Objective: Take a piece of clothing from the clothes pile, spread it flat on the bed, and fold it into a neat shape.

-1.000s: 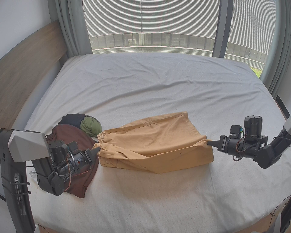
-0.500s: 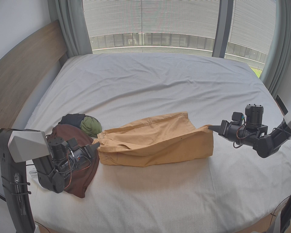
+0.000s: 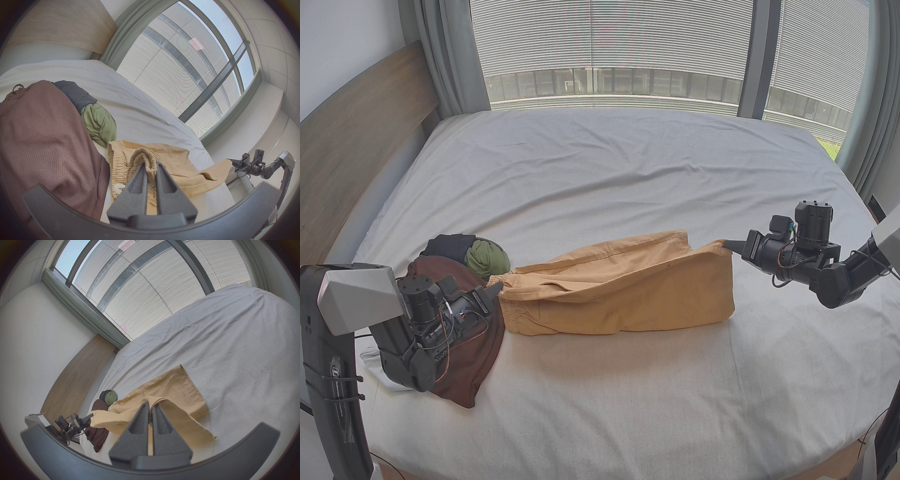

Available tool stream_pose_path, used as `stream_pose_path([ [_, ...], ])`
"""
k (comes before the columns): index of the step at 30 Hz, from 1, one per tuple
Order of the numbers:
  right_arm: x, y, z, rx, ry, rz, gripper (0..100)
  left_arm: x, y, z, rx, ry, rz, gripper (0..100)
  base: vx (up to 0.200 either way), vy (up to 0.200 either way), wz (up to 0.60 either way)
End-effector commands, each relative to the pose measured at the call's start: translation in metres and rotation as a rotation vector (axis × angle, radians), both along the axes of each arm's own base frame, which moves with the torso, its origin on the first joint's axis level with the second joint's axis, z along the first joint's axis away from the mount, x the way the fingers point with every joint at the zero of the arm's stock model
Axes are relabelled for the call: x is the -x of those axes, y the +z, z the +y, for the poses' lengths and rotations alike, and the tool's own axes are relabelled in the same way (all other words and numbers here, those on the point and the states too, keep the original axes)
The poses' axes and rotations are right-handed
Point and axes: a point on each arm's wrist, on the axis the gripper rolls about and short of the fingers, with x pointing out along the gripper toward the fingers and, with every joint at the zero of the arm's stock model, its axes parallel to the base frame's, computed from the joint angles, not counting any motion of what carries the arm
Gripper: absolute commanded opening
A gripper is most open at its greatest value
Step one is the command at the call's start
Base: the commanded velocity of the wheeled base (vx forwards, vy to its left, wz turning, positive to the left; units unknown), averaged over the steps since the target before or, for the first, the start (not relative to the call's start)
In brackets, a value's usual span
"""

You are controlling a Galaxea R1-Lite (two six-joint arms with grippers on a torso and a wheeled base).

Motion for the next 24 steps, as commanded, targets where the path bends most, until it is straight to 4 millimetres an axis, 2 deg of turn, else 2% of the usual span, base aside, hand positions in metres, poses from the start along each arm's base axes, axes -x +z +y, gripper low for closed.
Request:
stream_pose_path([
  [1,-0.010,-0.001,0.003,-0.003,0.003,0.005,0,-0.003,-0.001,0.000,0.000,0.008,-0.005,0,0.000,0.000,0.00],
  [14,-0.027,0.027,0.007,-0.037,0.000,-0.044,0,-0.013,-0.002,-0.001,-0.003,0.054,-0.022,0,0.000,0.000,0.00],
  [24,-0.044,0.029,0.011,-0.036,0.001,-0.040,0,-0.026,-0.011,-0.001,-0.009,0.110,-0.024,0,0.000,0.000,0.00],
])
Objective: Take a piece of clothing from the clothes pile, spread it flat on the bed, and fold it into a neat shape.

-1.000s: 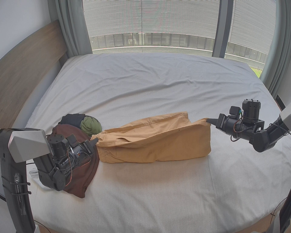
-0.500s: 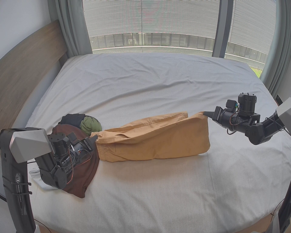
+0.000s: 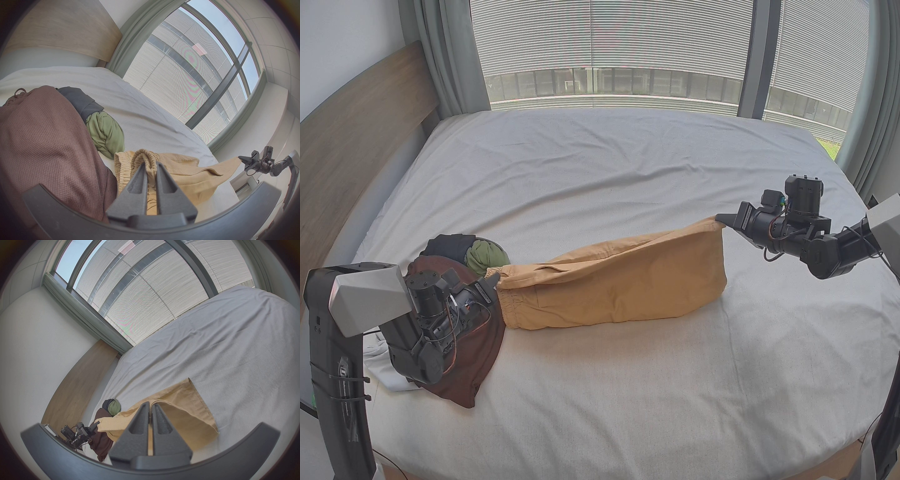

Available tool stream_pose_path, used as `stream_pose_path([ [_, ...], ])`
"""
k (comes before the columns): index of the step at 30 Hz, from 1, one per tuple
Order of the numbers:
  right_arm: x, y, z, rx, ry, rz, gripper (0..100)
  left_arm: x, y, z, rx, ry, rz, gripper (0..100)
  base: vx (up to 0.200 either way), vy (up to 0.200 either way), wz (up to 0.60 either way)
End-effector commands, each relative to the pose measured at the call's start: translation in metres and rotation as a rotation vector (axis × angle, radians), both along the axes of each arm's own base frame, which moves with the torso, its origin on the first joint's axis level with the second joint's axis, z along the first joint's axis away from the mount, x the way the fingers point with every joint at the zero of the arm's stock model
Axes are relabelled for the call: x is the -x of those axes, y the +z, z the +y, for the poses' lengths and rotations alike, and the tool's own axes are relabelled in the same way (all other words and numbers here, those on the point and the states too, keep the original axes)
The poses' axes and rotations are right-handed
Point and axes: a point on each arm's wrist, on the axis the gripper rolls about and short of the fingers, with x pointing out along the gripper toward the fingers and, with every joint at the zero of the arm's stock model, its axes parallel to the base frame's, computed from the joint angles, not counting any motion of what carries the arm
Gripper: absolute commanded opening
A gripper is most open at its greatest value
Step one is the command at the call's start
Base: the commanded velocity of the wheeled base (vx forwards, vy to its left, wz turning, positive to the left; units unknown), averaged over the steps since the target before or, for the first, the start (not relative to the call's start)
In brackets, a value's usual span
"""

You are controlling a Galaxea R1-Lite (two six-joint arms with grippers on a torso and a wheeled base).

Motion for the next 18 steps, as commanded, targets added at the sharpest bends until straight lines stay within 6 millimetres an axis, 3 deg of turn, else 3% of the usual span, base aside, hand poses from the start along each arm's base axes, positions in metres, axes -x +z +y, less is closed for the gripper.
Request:
stream_pose_path([
  [1,-0.009,-0.001,0.003,-0.001,0.003,-0.006,0,-0.003,-0.006,-0.001,-0.001,0.005,0.009,0,0.000,0.000,0.00],
  [18,-0.044,-0.025,0.007,-0.002,-0.039,-0.006,0,-0.013,-0.010,-0.003,0.026,0.008,0.000,0,0.000,0.000,0.00],
])
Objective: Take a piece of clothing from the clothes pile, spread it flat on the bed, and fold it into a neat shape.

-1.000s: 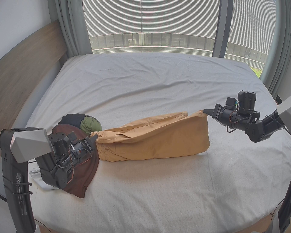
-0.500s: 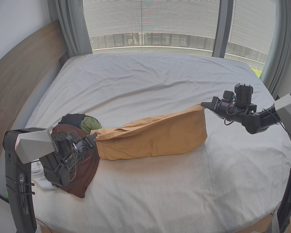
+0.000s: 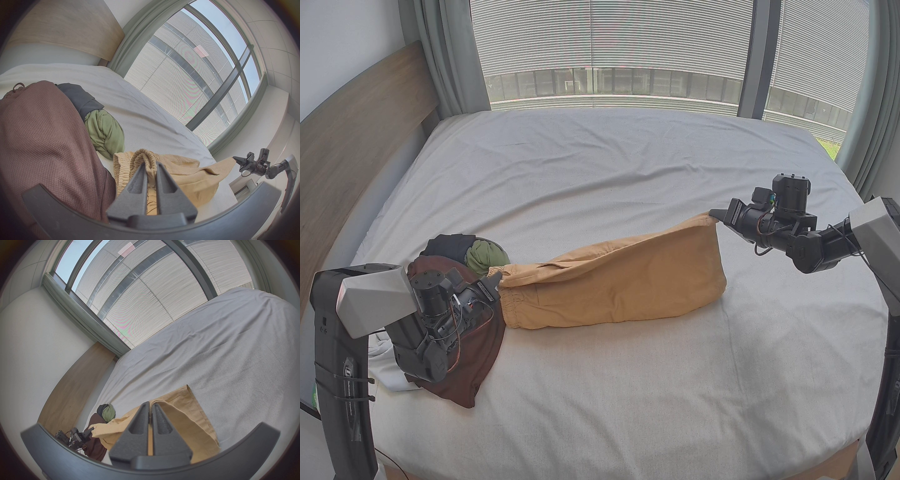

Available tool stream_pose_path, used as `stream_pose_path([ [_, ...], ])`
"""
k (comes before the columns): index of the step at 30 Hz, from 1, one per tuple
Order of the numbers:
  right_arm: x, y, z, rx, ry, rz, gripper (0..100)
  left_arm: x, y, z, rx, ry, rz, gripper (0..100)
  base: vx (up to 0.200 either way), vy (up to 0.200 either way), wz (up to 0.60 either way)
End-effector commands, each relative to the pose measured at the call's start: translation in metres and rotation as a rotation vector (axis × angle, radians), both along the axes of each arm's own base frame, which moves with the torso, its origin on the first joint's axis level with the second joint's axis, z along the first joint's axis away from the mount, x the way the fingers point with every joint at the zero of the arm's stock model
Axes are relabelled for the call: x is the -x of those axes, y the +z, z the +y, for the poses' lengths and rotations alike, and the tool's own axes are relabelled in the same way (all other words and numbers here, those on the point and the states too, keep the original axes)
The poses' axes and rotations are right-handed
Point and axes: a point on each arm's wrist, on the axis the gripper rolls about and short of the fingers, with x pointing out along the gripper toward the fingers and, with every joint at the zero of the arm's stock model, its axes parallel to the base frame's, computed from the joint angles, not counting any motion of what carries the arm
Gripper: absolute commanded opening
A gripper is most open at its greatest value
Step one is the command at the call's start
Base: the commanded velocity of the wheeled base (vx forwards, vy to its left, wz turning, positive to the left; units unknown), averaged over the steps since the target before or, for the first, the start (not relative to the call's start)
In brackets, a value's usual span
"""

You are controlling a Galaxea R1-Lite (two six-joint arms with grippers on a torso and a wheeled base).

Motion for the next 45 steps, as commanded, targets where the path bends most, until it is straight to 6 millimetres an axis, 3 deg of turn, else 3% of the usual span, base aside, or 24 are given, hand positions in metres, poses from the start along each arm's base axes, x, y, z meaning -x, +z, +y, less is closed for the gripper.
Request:
stream_pose_path([
  [1,-0.011,-0.014,0.003,-0.003,-0.010,0.015,0,-0.003,-0.004,-0.001,0.001,-0.001,0.003,0,0.000,0.000,0.00],
  [17,-0.028,-0.034,0.009,-0.033,-0.013,0.005,0,-0.022,-0.022,0.000,0.000,0.053,-0.019,0,0.000,0.000,0.00],
  [34,-0.034,-0.049,0.010,-0.037,-0.033,-0.049,0,-0.024,-0.021,0.001,0.000,0.051,-0.032,0,0.000,0.000,0.00],
  [35,-0.035,-0.049,0.010,-0.038,-0.035,-0.055,0,-0.024,-0.020,0.001,0.000,0.051,-0.033,100,0.000,0.000,0.00],
  [36,-0.035,-0.051,0.010,-0.038,-0.035,-0.055,0,-0.024,-0.020,0.001,0.002,0.051,-0.034,100,0.000,0.000,0.00],
  [37,-0.035,-0.051,0.010,-0.039,-0.035,-0.058,100,-0.025,-0.019,0.001,0.003,0.053,-0.039,100,0.000,0.000,0.00],
  [45,-0.036,-0.049,0.011,-0.045,-0.037,-0.092,100,-0.034,-0.005,0.002,0.008,0.109,-0.100,100,0.000,0.000,0.00],
])
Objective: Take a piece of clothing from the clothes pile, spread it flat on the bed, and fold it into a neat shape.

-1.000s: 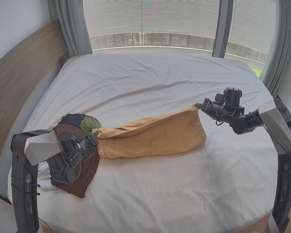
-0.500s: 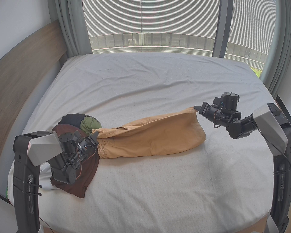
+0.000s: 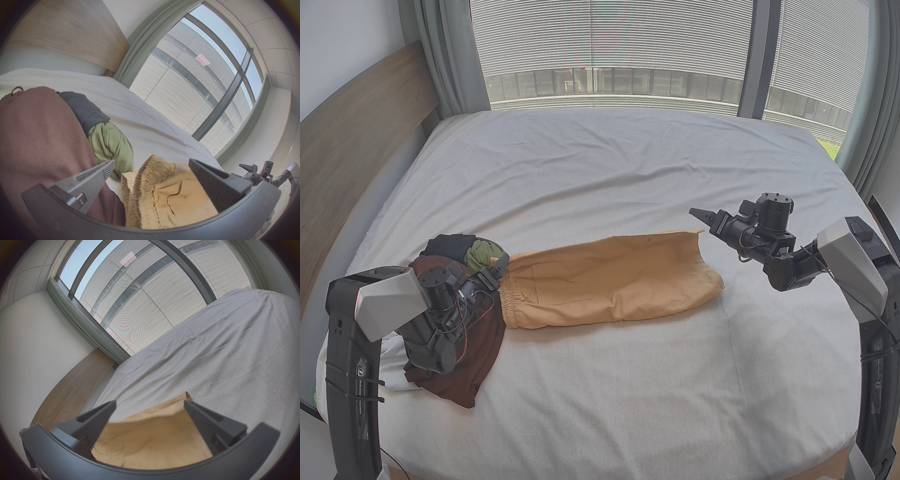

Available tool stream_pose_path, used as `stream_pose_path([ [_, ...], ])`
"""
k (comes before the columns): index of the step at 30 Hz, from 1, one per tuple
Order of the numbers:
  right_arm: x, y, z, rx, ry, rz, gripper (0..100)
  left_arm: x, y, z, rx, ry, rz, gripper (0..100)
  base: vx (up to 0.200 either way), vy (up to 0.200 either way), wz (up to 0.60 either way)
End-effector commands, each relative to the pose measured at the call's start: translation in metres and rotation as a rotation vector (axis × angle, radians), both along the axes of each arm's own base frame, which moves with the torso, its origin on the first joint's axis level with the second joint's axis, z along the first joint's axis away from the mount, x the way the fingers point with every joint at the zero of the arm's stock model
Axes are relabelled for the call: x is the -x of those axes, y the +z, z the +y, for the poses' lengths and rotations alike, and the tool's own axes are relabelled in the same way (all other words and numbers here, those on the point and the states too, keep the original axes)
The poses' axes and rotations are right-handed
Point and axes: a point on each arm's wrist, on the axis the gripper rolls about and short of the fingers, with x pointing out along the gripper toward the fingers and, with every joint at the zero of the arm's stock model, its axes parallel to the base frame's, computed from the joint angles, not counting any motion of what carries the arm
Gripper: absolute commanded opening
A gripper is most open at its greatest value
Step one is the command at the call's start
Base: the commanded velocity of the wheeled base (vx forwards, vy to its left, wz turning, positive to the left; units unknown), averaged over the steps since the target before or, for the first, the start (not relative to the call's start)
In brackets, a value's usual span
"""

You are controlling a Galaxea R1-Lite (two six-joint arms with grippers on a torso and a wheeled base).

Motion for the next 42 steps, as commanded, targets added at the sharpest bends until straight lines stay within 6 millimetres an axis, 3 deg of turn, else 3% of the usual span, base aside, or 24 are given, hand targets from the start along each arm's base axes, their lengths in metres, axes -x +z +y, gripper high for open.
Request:
stream_pose_path([
  [1,0.001,0.001,0.001,-0.001,0.001,0.000,100,-0.003,0.007,0.000,0.003,0.007,-0.027,100,0.000,0.000,0.00],
  [9,0.017,0.013,0.006,0.000,0.017,0.007,100,-0.007,0.011,0.016,0.003,0.045,-0.027,100,0.000,0.000,0.00],
  [14,0.034,0.014,0.010,0.006,0.032,0.041,100,-0.003,0.027,0.013,0.013,0.034,-0.059,100,0.000,0.000,0.00],
  [22,0.076,0.016,0.011,0.010,0.052,0.068,100,0.018,0.056,0.007,0.028,-0.014,-0.067,100,0.000,0.000,0.00],
  [29,0.096,0.024,0.013,0.009,0.070,0.062,100,0.037,0.075,-0.001,0.026,-0.095,-0.075,100,0.000,0.000,0.00],
  [34,0.104,0.014,0.013,0.003,0.077,0.091,100,0.049,0.082,-0.008,0.026,-0.132,-0.070,100,0.000,0.000,0.00],
  [42,0.127,-0.008,0.010,-0.087,0.150,0.070,100,0.056,0.074,-0.011,-0.007,-0.157,-0.038,100,0.000,0.000,0.00],
])
